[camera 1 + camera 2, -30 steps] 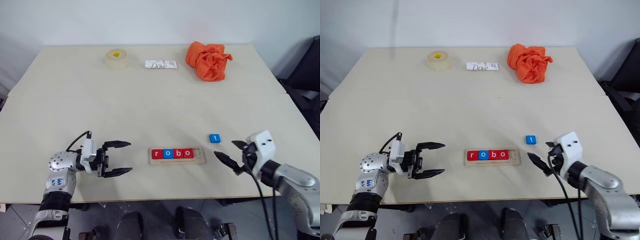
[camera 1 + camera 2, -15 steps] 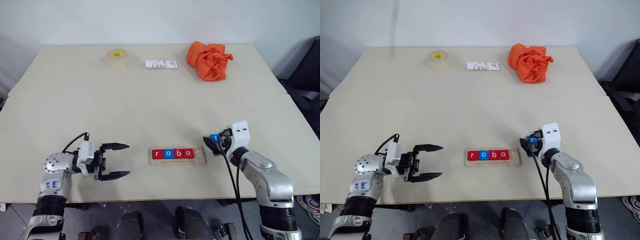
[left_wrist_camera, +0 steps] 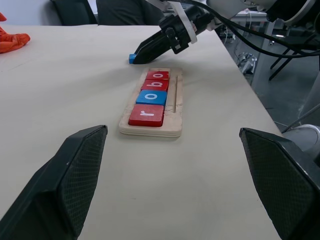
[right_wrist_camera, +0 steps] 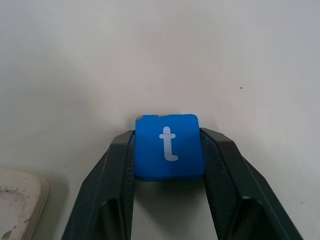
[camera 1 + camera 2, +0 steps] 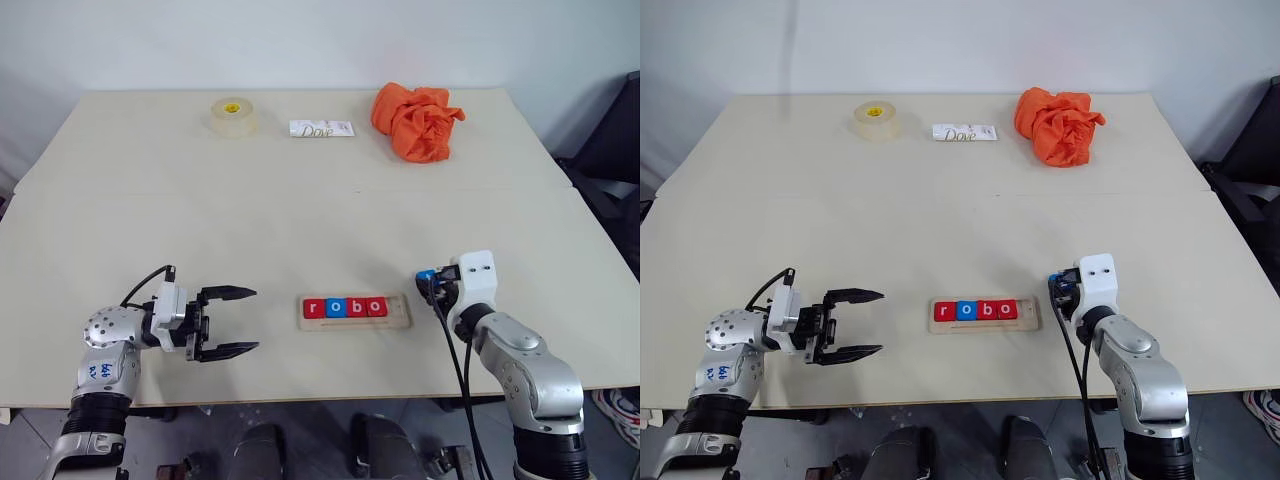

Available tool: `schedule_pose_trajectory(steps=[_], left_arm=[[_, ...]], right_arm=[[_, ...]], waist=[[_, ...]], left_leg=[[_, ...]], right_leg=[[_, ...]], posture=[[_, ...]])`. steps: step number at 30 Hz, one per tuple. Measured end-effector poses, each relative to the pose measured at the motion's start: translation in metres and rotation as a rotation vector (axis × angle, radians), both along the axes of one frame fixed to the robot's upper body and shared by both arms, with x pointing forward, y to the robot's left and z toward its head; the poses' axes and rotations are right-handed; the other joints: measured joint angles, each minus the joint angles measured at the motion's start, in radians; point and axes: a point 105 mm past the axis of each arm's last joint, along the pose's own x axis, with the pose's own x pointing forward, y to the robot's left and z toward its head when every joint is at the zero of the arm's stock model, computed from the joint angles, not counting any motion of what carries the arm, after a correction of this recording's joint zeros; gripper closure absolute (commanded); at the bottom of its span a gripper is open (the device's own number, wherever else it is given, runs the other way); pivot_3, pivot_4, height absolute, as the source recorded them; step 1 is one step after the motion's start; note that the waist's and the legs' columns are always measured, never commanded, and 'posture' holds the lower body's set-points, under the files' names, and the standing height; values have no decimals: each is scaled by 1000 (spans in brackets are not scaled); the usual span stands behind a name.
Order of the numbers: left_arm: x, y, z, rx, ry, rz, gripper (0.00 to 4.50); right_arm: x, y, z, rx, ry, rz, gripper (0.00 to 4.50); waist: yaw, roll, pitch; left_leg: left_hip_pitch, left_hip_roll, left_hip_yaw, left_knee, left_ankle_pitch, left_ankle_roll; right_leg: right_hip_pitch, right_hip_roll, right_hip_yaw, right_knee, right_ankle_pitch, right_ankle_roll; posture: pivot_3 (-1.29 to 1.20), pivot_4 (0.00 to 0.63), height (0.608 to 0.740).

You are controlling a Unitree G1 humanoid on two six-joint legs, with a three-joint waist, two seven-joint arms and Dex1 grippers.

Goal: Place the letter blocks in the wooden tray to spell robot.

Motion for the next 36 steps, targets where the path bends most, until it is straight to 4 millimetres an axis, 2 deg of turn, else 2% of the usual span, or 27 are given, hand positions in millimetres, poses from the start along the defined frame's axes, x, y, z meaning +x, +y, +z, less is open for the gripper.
schedule_pose_trajectory(steps=[5,9,14,22,23,27,31,36], left_arm=[[1,-1,2,1,-6,-13,0],[6,-1,1,-4,6,-8,0],[12,-3,3,-5,7,-16,0],[13,-4,4,-4,7,-20,0],[13,-4,4,-4,7,-21,0],[13,-5,4,-3,8,-23,0],[13,-7,3,-7,8,-29,0],[12,-12,1,-18,11,-42,0]], right_arm=[[-10,-6,16,6,-39,-32,3034],[-28,-6,8,21,16,-63,3034],[-36,-3,4,45,44,-114,3034],[-38,-3,1,49,49,-118,194],[-38,-4,3,31,47,-97,29],[-40,-6,13,-60,36,60,29],[-38,-3,35,-174,9,283,29],[-32,-5,40,-338,66,586,29]], waist=[[2,0,0],[3,0,0],[0,0,0],[0,0,0],[0,0,0],[1,0,0],[0,0,0],[2,0,0]], left_leg=[[0,0,0,-1,0,0],[-1,0,0,-1,0,0],[0,0,-1,-1,0,0],[-1,0,0,-1,0,0],[-1,0,0,-1,0,0],[-1,0,-1,-1,0,0],[0,0,-1,-1,0,1],[-1,0,0,-1,0,1]], right_leg=[[0,0,0,0,0,0],[0,0,0,-1,0,0],[0,0,0,-1,0,0],[0,0,0,-1,0,-1],[0,0,0,-1,0,-1],[0,0,0,-2,0,-1],[0,1,0,-2,0,0],[0,0,0,-2,0,0]], posture=[[0,150,740],[0,150,740],[0,150,740],[0,150,740],[0,150,740],[0,150,740],[0,150,740],[0,150,740]])
